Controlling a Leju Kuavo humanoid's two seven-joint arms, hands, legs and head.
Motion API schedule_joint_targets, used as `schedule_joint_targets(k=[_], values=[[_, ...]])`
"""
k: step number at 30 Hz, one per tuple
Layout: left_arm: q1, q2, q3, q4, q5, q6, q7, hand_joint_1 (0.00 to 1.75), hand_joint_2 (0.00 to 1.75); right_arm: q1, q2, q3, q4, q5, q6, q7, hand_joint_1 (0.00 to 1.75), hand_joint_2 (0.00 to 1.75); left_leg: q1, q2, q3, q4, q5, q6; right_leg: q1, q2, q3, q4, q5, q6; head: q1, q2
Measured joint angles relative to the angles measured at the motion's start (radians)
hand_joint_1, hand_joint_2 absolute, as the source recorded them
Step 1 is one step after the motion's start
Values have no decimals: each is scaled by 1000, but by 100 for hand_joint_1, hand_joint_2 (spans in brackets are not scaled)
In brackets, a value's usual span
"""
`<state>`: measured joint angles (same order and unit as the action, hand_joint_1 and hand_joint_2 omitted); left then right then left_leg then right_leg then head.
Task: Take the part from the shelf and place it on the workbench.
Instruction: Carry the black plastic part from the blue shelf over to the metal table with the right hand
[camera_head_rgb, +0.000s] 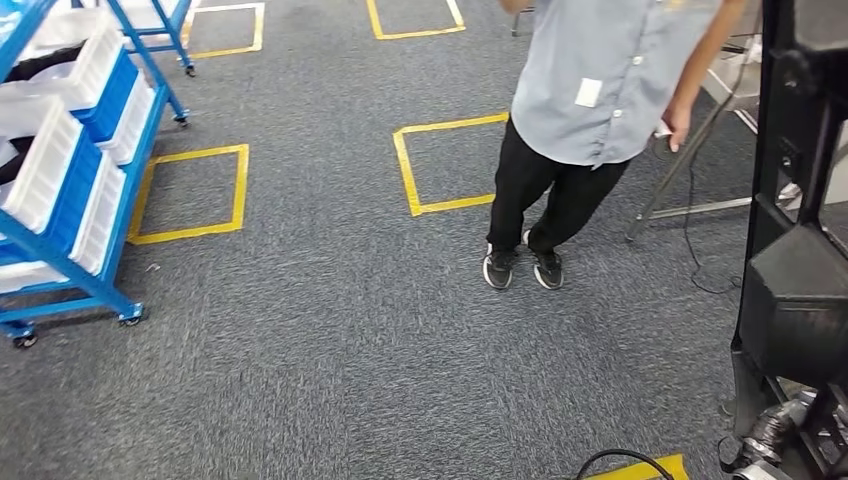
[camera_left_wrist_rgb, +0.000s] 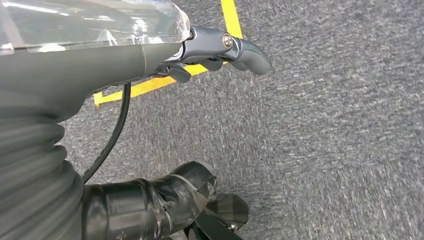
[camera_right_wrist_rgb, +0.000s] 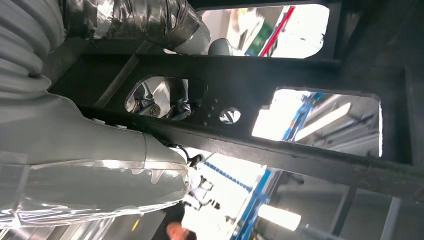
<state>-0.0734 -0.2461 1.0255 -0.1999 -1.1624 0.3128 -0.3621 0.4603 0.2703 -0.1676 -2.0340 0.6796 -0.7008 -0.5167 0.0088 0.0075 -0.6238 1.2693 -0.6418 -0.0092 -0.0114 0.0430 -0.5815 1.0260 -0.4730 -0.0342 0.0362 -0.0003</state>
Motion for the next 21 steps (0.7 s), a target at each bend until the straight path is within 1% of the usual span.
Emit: schedule_joint_targets(k=[1,2,3,4,5,6,7,8,9,10,11,12,13,14,15,16,17,18,19,20,21], values=[[0,0,0,0,0,0,0,0,175,1,0,-4,0,-4,0,-1,175,175,0,-5,17,-41,34,3,0,14,1,1,0,0,0,0],[0,0,0,0,0,0,0,0,175,1,0,-9,0,-7,0,-2,175,175,1,-18,45,-107,74,6,0,28,2,3,-1,1,0,0],[0,0,0,0,0,0,0,0,175,1,0,-12,0,-10,0,-2,175,175,2,-47,72,-172,104,9,1,40,1,6,-1,4,0,0],[0,1,0,0,0,0,0,0,175,1,0,-15,0,-11,0,-3,175,175,3,-73,93,-223,122,12,0,53,-2,9,-1,8,0,0],[0,1,0,0,0,0,-1,0,175,1,0,-17,0,-12,0,-4,175,175,3,-93,104,-251,128,14,-2,64,-7,11,1,15,0,0],[-1,2,0,0,0,1,-2,0,175,2,0,-20,0,-13,0,-6,175,175,1,-102,106,-261,126,16,-4,77,-13,11,4,22,0,0],[-1,1,0,0,0,1,-3,0,175,4,0,-22,0,-13,0,-9,175,175,1,-92,108,-265,128,19,-7,90,-18,10,9,30,0,0],[-2,1,0,0,0,1,-4,0,175,6,0,-24,0,-13,0,-12,175,175,2,-79,109,-269,131,25,-9,98,-21,10,10,37,0,0],[-3,1,1,0,0,1,-5,0,175,8,0,-27,0,-13,0,-16,175,175,3,-65,111,-275,136,32,-7,82,-27,20,3,41,1,0],[-2,0,1,0,0,1,-6,0,175,9,0,-29,0,-13,0,-19,175,175,4,-50,112,-281,140,38,-5,55,-39,47,-16,45,2,0],[-2,0,1,0,1,1,-6,0,175,9,0,-31,0,-13,0,-21,175,175,4,-34,113,-285,142,43,-4,20,-61,95,-45,47,3,0],[-2,0,1,0,0,1,-7,0,175,9,0,-32,0,-14,0,-22,175,175,1,-18,112,-286,142,45,-2,-15,-91,158,-80,50,4,0],[-1,0,1,0,0,1,-7,0,175,9,0,-32,0,-14,0,-23,175,175,-1,-3,111,-284,142,46,-3,-29,-120,221,-109,52,3,0],[0,1,1,0,0,1,-6,0,175,9,0,-33,0,-15,0,-24,175,175,-2,13,110,-283,140,47,-3,-35,-139,266,-123,54,3,0],[0,1,1,0,0,2,-6,0,175,10,0,-33,1,-15,0,-24,175,175,-3,27,110,-282,138,47,-4,-38,-141,276,-118,54,3,0],[0,1,1,0,0,2,-6,0,175,10,0,-34,1,-16,1,-24,175,175,-3,41,111,-281,136,46,-3,-42,-121,246,-96,53,3,0],[-1,1,1,0,0,2,-6,0,175,10,0,-34,2,-16,1,-24,175,175,-4,53,114,-281,133,44,-2,-51,-83,182,-63,51,4,0],[-2,1,1,0,0,2,-6,0,175,10,0,-35,2,-16,1,-25,175,175,-5,63,118,-280,130,42,2,-72,-41,109,-39,46,3,0],[-3,1,1,0,0,1,-6,0,175,10,0,-35,2,-16,1,-25,175,175,-7,73,121,-279,127,38,7,-92,-8,48,-22,40,3,0],[-3,1,1,0,0,1,-6,0,175,10,0,-35,1,-17,1,-26,175,175,-9,81,124,-279,124,34,12,-105,12,11,-16,34,3,0],[-4,1,1,0,0,1,-6,0,175,11,0,-35,1,-17,1,-27,175,175,-11,89,126,-279,122,30,17,-110,16,-2,-20,29,3,0]])
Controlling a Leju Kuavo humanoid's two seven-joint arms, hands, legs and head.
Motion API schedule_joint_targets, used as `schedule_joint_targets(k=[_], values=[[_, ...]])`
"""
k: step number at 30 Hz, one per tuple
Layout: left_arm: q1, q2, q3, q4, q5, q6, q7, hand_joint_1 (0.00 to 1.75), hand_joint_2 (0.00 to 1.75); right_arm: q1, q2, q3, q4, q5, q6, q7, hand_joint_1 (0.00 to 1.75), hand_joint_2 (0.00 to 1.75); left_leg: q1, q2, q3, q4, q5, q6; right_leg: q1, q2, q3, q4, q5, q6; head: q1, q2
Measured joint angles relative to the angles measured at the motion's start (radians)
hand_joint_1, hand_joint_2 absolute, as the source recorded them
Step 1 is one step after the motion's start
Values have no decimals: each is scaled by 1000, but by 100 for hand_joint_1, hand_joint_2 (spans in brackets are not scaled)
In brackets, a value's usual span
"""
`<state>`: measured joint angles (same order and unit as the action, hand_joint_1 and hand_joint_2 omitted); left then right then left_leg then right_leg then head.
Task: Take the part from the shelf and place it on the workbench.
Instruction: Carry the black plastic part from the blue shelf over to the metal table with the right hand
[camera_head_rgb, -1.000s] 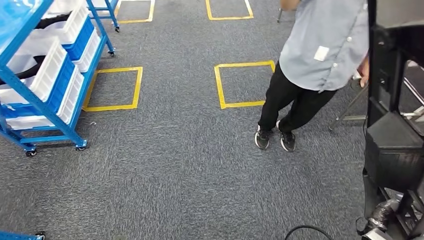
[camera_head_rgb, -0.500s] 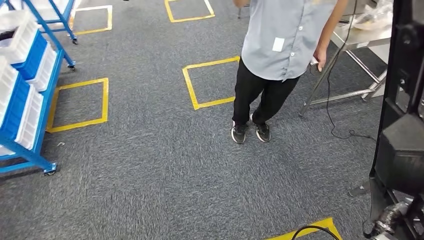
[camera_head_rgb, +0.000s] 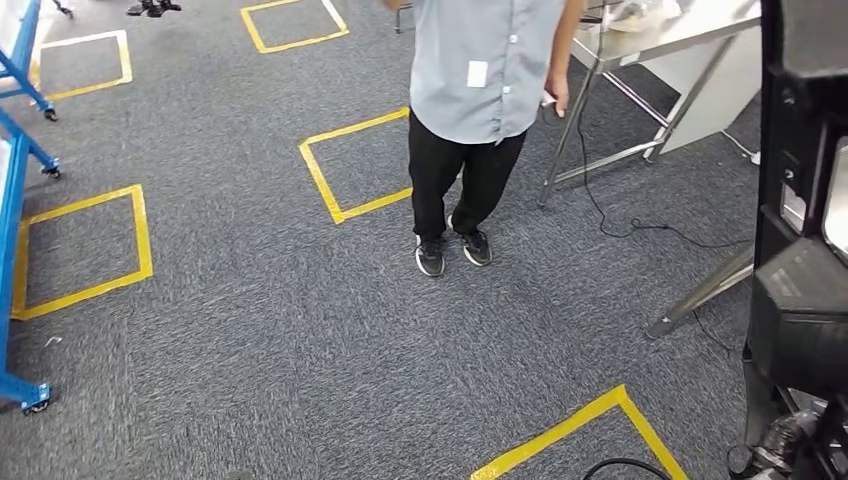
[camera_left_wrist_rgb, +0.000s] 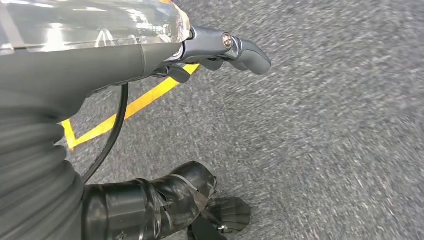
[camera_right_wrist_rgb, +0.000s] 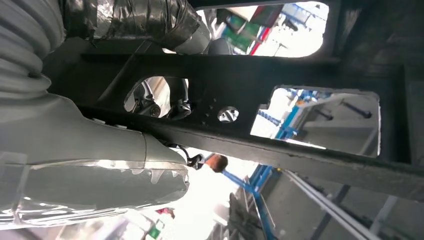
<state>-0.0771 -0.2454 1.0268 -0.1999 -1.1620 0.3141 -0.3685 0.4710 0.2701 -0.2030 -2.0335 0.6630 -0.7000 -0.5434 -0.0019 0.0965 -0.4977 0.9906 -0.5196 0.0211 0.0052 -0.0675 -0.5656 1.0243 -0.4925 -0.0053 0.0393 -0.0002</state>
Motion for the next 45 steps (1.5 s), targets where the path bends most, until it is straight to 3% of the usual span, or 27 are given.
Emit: schedule_joint_targets(k=[2,4,6,8,9,10,11,13,15,17,18,20,22,23,24,25,27,29,31,33,35,37,39,40,42,44,45], values=[[-2,0,0,0,0,0,0,0,175,2,0,-1,-1,0,0,-2,175,175,0,12,3,0,-5,-9,-1,22,-2,-4,4,-9,0,0],[-3,-1,0,0,0,0,0,0,175,4,1,-1,-2,0,0,-3,175,175,2,-25,-2,23,-26,-18,-9,41,1,-13,10,-20,0,0],[-3,-1,0,0,0,0,-1,0,175,4,2,-1,-2,0,0,-4,175,175,5,-80,-41,116,-82,-24,-12,60,3,-18,14,-28,0,0],[0,0,0,0,0,0,0,0,175,3,2,-1,-1,0,0,-4,175,175,6,-94,-104,244,-136,-26,-12,83,3,-16,14,-31,0,0],[2,0,0,0,0,0,0,0,175,4,2,-1,-1,0,0,-4,175,175,7,-94,-124,279,-140,-27,-11,96,2,-15,13,-31,0,0],[3,0,0,0,0,0,0,0,175,4,3,-1,-1,0,0,-4,175,175,7,-94,-127,277,-122,-27,-11,110,3,-12,13,-30,0,0],[3,0,0,0,1,0,0,0,175,4,3,-1,-1,0,0,-4,175,175,8,-98,-112,235,-86,-26,-12,124,3,-9,11,-29,0,0],[2,1,1,0,1,0,0,0,175,4,3,-1,-1,0,0,-4,175,175,12,-131,-57,100,-16,-23,-12,149,1,1,7,-22,0,0],[1,1,1,0,1,0,0,0,175,4,3,-1,-1,0,0,-5,175,175,13,-162,-27,26,6,-17,-12,169,-6,8,6,-11,0,0],[0,1,1,0,1,0,0,0,175,5,3,-1,-1,0,0,-5,175,175,11,-153,-24,21,6,-8,-15,188,-14,7,11,1,0,0],[-1,1,1,0,1,0,0,0,175,6,2,-1,-1,0,0,-5,175,175,11,-141,-23,17,9,-2,-16,188,-17,10,10,6,0,0],[0,0,2,0,1,1,0,0,175,5,2,-1,-1,1,0,-5,175,175,14,-117,-22,9,16,11,-14,150,-37,52,-20,15,1,0],[2,0,2,0,2,1,-1,0,175,3,2,-1,0,3,0,-6,175,175,12,-92,-24,7,17,17,-14,95,-90,168,-84,22,2,0],[3,0,2,0,2,1,-1,0,175,2,2,-1,0,4,1,-6,175,175,11,-78,-25,7,16,18,-15,82,-120,230,-110,24,1,0],[3,0,3,0,3,2,-1,0,175,2,2,-1,1,5,1,-5,175,175,9,-65,-24,8,15,19,-16,76,-138,270,-120,26,1,0],[3,0,3,0,4,2,-1,0,175,2,2,-1,2,6,1,-4,175,175,8,-52,-23,8,13,19,-17,72,-137,272,-109,26,2,0],[2,0,4,0,5,3,-2,0,175,2,2,-1,3,7,0,-2,175,175,7,-29,-16,8,8,17,-16,54,-77,162,-44,20,2,0],[1,0,4,0,4,4,-3,0,175,0,2,-1,4,7,0,-1,175,175,4,-10,-9,8,1,11,-6,13,-12,39,-5,8,1,0],[0,0,5,0,5,5,-6,0,175,0,2,-1,4,8,0,0,175,175,0,8,-6,9,-3,3,4,0,2,3,-5,0,1,0],[-2,-1,5,0,6,4,-9,0,175,1,2,-1,4,9,0,1,175,175,0,21,-1,8,-8,-6,2,22,0,-3,0,-8,1,0],[-4,-1,6,0,6,2,-13,0,175,1,2,-1,4,9,0,2,175,175,2,-14,-11,42,-37,-16,-6,43,4,-13,6,-18,0,0],[-2,-1,6,0,5,1,-15,0,175,-2,2,-1,4,10,0,4,175,175,5,-68,-63,155,-98,-22,-10,64,5,-17,10,-25,0,0],[1,0,6,0,5,-1,-15,0,175,-3,2,-1,5,11,0,5,175,175,6,-86,-126,277,-138,-25,-9,90,4,-15,11,-27,-1,0],[3,0,6,0,5,-1,-15,0,175,-3,2,-1,5,11,0,6,175,175,7,-88,-138,294,-128,-25,-9,105,4,-12,10,-27,-1,0],[4,0,7,0,5,-1,-14,0,175,-3,2,-1,5,11,0,6,175,175,8,-96,-111,213,-58,-22,-10,134,4,-5,8,-25,-1,0],[3,1,8,0,5,-1,-15,0,175,-3,2,-1,6,11,0,6,175,175,12,-139,-61,87,-1,-18,-11,158,-1,5,4,-18,0,0],[3,1,9,0,5,-1,-15,0,175,-4,2,-1,5,12,0,6,175,175,13,-158,-47,50,10,-15,-11,168,-5,9,4,-13,0,0]])
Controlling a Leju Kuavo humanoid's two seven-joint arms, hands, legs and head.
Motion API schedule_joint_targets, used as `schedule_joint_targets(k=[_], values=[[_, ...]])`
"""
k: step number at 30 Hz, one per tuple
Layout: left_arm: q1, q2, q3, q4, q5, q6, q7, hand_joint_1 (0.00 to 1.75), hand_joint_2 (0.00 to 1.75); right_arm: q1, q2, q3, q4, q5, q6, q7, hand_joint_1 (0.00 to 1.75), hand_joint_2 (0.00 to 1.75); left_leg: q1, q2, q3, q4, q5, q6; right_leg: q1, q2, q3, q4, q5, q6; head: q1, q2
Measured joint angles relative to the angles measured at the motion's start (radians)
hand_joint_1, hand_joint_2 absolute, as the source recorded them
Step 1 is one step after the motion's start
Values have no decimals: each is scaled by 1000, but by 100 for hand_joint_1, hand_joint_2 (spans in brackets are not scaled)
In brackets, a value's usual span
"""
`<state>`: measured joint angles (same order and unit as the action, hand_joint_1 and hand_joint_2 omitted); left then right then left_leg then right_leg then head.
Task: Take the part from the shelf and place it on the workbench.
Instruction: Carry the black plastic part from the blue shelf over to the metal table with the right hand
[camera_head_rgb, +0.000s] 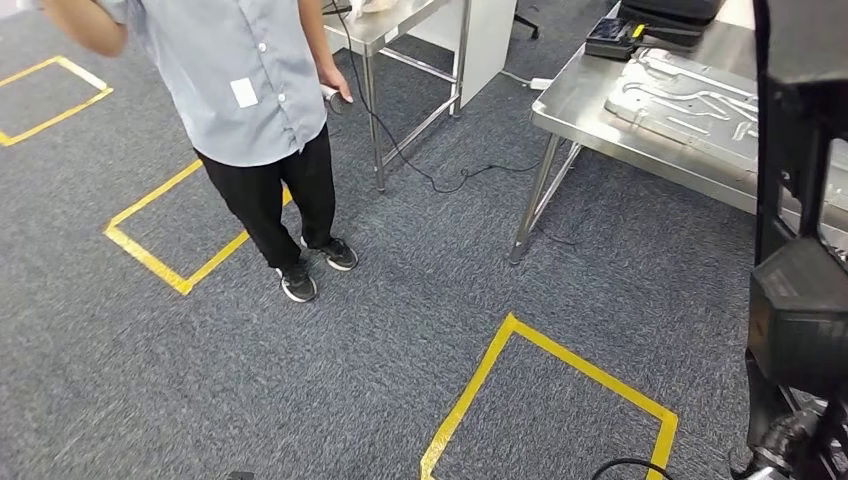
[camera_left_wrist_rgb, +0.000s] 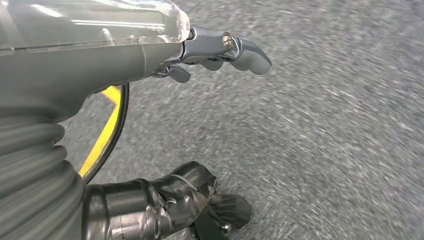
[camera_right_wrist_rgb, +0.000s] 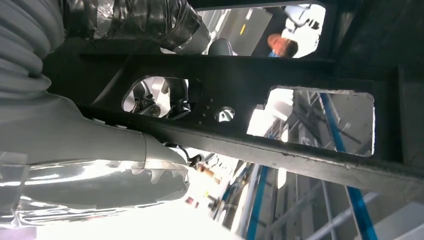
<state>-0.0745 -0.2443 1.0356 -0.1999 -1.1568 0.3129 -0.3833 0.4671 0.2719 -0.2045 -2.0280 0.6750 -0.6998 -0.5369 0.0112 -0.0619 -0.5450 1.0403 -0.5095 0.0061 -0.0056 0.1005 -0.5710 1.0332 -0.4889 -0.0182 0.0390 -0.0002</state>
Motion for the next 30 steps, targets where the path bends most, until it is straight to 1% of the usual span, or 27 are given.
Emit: schedule_joint_targets(k=[1,3,4,5,7,8,9,10,11,12,13,14,15,16,18,19,20,21,22,23,24,25,26,27,28,29,30], values=[[-1,0,0,0,0,0,0,0,175,0,0,0,0,0,0,0,175,175,-1,-12,5,-14,-1,3,-1,10,-5,2,1,6,0,0],[-4,-1,1,0,-1,-1,0,0,175,2,0,0,-1,1,0,0,175,175,-3,5,5,-21,5,14,-3,28,-13,0,6,19,0,0],[-5,-1,1,0,-1,-1,0,0,175,4,0,0,-1,1,0,0,175,175,-2,17,7,-26,9,21,-4,19,-16,4,4,24,0,0],[-4,-2,2,0,-1,-1,-1,0,175,5,-1,0,-1,1,0,0,175,175,0,29,8,-31,13,29,-3,-4,-26,22,-9,29,1,0],[-3,-1,2,0,-1,-1,-1,0,175,3,-1,0,-1,1,-1,0,175,175,1,56,9,-38,17,38,-2,-66,-72,118,-66,37,2,0],[-2,-1,2,0,-1,-1,-1,0,175,2,-1,0,-1,1,-1,0,175,175,0,69,8,-38,17,40,-4,-84,-104,185,-98,42,2,0],[0,-1,2,0,-1,-1,-1,0,175,1,-1,0,0,1,-1,0,175,175,-1,83,7,-37,16,40,-6,-92,-132,242,-120,45,2,0],[1,-1,2,0,-1,-1,-1,0,175,2,-1,0,0,1,0,0,175,175,-2,97,7,-37,15,39,-7,-95,-145,270,-122,46,2,0],[1,-1,3,0,-1,-1,-1,0,175,2,-1,0,1,1,0,0,175,175,-2,110,8,-37,13,38,-8,-98,-138,259,-106,46,2,0],[0,-1,3,0,-1,-1,-1,0,175,3,-1,0,2,1,0,0,175,175,-2,123,11,-37,11,37,-7,-104,-110,208,-74,44,2,0],[-1,-1,3,0,-1,-1,-1,0,175,3,-1,0,2,1,0,0,175,175,-3,133,14,-37,9,35,-5,-119,-69,134,-39,39,2,0],[-2,-1,3,0,-1,-1,-1,0,175,2,-1,0,2,1,0,1,175,175,-5,143,18,-37,6,32,0,-138,-31,65,-15,33,2,0],[-2,-1,3,0,-1,-1,-1,0,175,1,-1,0,2,1,0,1,175,175,-7,152,20,-36,3,28,4,-153,-5,15,-2,27,2,0],[-3,-1,3,0,-1,-1,-1,0,175,1,-1,0,2,1,0,1,175,175,-8,160,23,-36,1,23,9,-162,5,-8,1,22,2,0],[-4,-2,3,0,-2,-1,-1,0,175,2,-2,0,1,1,0,1,175,175,-10,178,28,-39,-2,12,12,-145,3,-16,1,14,2,0],[-5,-2,3,0,-2,-1,-1,0,175,3,-2,0,1,1,0,1,175,175,-9,175,30,-36,-5,6,9,-135,4,-21,5,10,2,0],[-6,-3,3,0,-2,-1,-2,0,175,4,-2,0,1,1,0,1,175,175,-8,157,27,-23,-17,1,5,-125,6,-27,9,5,2,0],[-6,-2,3,0,-2,-1,-2,0,175,4,-2,0,1,1,0,1,175,175,-7,130,14,11,-41,-3,1,-115,8,-32,13,0,1,0],[-6,-2,3,0,-2,-1,-2,0,175,3,-2,0,1,1,0,1,175,175,-4,100,-10,65,-73,-7,-2,-106,10,-34,16,-3,1,0],[-4,-2,3,0,-2,-2,-2,0,175,2,-2,0,2,1,0,1,175,175,-4,80,-42,133,-109,-8,-2,-95,9,-34,16,-6,1,0],[-2,-2,3,0,-2,-2,-2,0,175,2,-2,0,2,1,0,1,175,175,-3,72,-73,199,-136,-10,-2,-83,8,-34,16,-6,1,0],[0,-2,3,0,-2,-2,-1,0,175,2,-2,0,2,1,0,1,175,175,-3,70,-93,239,-144,-10,-2,-70,8,-32,16,-6,1,0],[1,-1,3,0,-2,-2,-1,0,175,2,-2,0,2,1,0,1,175,175,-3,70,-97,242,-130,-10,-2,-56,8,-30,16,-6,1,0],[1,-1,3,0,-2,-2,-1,0,175,2,-2,0,3,1,0,1,175,175,-2,66,-81,203,-97,-8,-2,-41,8,-27,15,-5,1,0],[1,-1,3,0,-2,-2,0,0,175,2,-2,0,3,1,0,1,175,175,-1,54,-52,134,-55,-6,-2,-27,8,-24,13,-3,1,0],[1,0,3,0,-2,-2,0,0,175,2,-2,0,3,1,0,1,175,175,0,29,-22,65,-25,-4,-2,-14,7,-19,11,1,1,0],[1,0,3,0,-2,-2,0,0,175,2,-2,0,3,1,0,1,175,175,1,10,0,12,-5,0,-1,-3,3,-14,9,5,1,0]])
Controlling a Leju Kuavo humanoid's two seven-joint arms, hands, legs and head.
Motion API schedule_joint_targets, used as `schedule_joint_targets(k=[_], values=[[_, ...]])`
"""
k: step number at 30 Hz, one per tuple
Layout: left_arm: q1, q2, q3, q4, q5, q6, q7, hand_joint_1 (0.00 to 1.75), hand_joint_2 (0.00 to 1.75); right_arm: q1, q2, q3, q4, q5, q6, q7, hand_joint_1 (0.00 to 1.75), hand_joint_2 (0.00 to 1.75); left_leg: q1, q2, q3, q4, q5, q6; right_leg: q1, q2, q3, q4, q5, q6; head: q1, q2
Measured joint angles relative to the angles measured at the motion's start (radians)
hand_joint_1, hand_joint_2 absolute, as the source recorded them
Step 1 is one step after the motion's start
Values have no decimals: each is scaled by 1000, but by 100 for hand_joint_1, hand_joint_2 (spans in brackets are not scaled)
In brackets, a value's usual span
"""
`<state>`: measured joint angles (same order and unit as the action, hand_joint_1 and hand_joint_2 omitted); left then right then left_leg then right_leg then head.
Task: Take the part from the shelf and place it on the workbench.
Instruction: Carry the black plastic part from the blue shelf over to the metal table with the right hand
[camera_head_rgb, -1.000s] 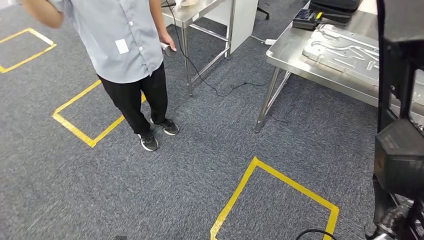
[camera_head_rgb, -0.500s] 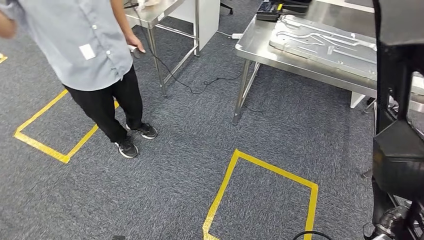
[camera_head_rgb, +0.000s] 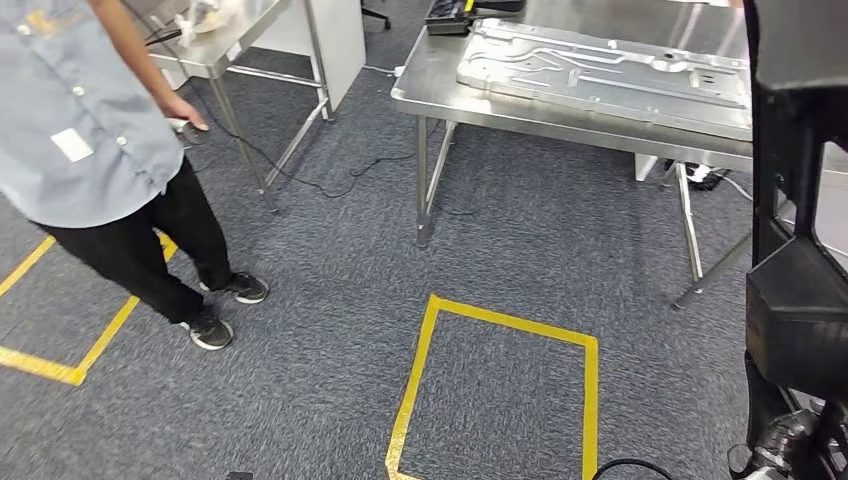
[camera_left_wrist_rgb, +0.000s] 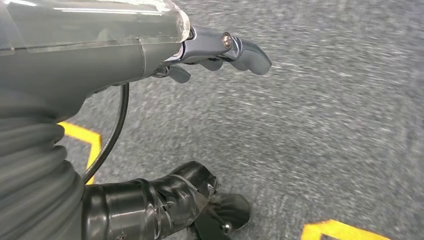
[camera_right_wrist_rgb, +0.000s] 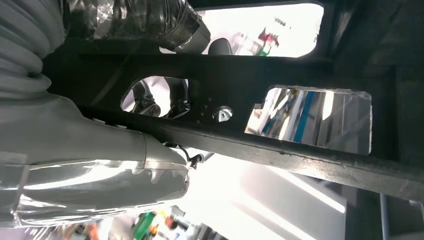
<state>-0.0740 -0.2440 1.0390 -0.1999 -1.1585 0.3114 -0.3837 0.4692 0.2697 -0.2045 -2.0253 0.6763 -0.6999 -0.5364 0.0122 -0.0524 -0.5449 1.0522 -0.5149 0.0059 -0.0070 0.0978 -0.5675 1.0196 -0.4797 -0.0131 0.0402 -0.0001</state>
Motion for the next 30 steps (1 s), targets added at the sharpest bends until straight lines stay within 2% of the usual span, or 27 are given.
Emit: schedule_joint_targets(k=[1,2,4,5,6,8,9,10,11,12,13,14,15,16,17,19,20,22,23,24,25,26,27,28,29,30], values=[[-1,1,0,0,0,0,0,0,175,0,0,0,0,0,0,0,175,175,0,-15,12,-29,6,3,0,9,-4,4,-1,5,0,0],[-2,1,0,0,0,0,0,0,175,0,0,0,0,0,0,0,175,175,-2,-20,14,-35,3,7,-2,18,-9,6,0,11,0,0],[-5,0,0,0,0,0,0,0,175,2,0,0,-1,0,0,0,175,175,-2,5,18,-42,10,19,-4,31,-14,5,3,24,0,0],[-5,-1,0,0,0,0,-1,0,175,3,0,0,-1,0,0,0,175,175,-1,17,20,-47,13,26,-3,16,-18,14,-3,29,1,0],[-4,-1,1,0,0,0,-1,0,175,3,0,0,-1,0,-1,0,175,175,2,30,21,-52,16,32,-1,-9,-30,39,-20,34,2,0],[-3,0,1,0,0,0,-1,0,175,1,0,0,-1,0,-1,0,175,175,1,57,21,-56,17,39,-1,-71,-84,150,-82,42,3,0],[-1,0,1,0,0,0,-1,0,175,0,0,0,-1,0,-1,0,175,175,0,71,20,-55,16,40,-4,-85,-118,218,-111,46,3,0],[0,0,1,0,0,0,-1,0,175,0,0,0,0,0,0,0,175,175,-1,85,21,-55,14,41,-6,-91,-142,268,-127,49,3,0],[0,0,2,0,0,0,-1,0,175,1,0,0,0,0,0,0,175,175,-2,98,22,-55,12,40,-8,-93,-150,282,-121,50,3,0],[0,0,2,0,0,0,-1,0,175,1,0,0,1,0,0,0,175,175,-2,111,25,-55,9,39,-9,-97,-135,254,-97,50,3,0],[-1,0,2,0,0,0,-1,0,175,1,0,0,1,0,0,0,175,175,-2,121,29,-55,6,37,-8,-106,-101,190,-60,48,3,0],[-1,0,2,0,0,0,-1,0,175,1,0,0,1,0,0,0,175,175,-2,132,34,-55,3,34,-5,-124,-60,114,-31,42,3,0],[-2,0,2,0,0,0,-1,0,175,0,0,0,1,0,0,0,175,175,-4,140,38,-55,-1,29,0,-140,-27,51,-9,36,3,0],[-2,-1,2,0,0,0,-1,0,175,0,0,0,1,0,0,0,175,175,-6,148,42,-55,-5,25,4,-152,-6,12,1,30,3,0],[-2,-1,2,0,0,0,-1,0,175,0,0,0,0,0,0,0,175,175,-8,156,45,-55,-7,20,9,-156,-1,-3,0,24,3,0],[-5,-2,2,0,0,0,-1,0,175,2,-1,0,-1,0,0,0,175,175,-8,169,49,-56,-12,9,7,-135,-3,-6,3,15,3,0],[-6,-2,2,0,0,0,-1,0,175,3,-1,0,-1,0,0,0,175,175,-7,158,49,-50,-19,4,3,-125,-3,-11,6,10,3,0],[-6,-2,2,0,0,0,-1,0,175,2,-1,0,-1,0,0,0,175,175,-5,106,20,17,-63,-4,-5,-107,2,-21,12,-1,2,0],[-5,-2,2,0,0,0,-2,0,175,1,-1,0,-1,0,0,0,175,175,-3,79,-9,82,-97,-7,-5,-98,2,-22,12,-4,2,0],[-3,-2,2,0,0,-1,-2,0,175,0,-1,0,-1,0,0,0,175,175,-2,65,-45,154,-128,-9,-5,-87,2,-22,12,-5,2,0],[-1,-2,2,0,0,-2,-3,0,175,-1,-1,0,-1,1,0,0,175,175,-2,60,-76,212,-146,-10,-5,-74,3,-21,11,-6,2,0],[1,-2,3,0,1,-5,-7,0,175,0,-1,0,0,2,1,0,175,175,-1,59,-93,239,-142,-12,-5,-60,3,-20,11,-6,2,0],[2,-1,3,0,2,-10,-12,0,175,0,-1,0,1,5,3,0,175,175,0,58,-90,222,-116,-12,-5,-45,5,-18,9,-5,2,0],[2,-1,3,0,2,-15,-17,0,175,-1,-1,0,1,8,5,0,175,175,1,53,-71,170,-75,-12,-6,-30,6,-15,8,-3,2,0],[2,-1,4,0,3,-20,-22,0,175,-1,-1,0,2,12,7,0,175,175,4,32,-43,100,-35,-11,-7,-16,6,-10,5,1,2,0],[2,0,4,0,3,-23,-25,0,175,-3,-1,0,2,15,8,0,175,175,7,7,-18,35,-8,-9,-7,-3,3,-3,2,6,2,0]])
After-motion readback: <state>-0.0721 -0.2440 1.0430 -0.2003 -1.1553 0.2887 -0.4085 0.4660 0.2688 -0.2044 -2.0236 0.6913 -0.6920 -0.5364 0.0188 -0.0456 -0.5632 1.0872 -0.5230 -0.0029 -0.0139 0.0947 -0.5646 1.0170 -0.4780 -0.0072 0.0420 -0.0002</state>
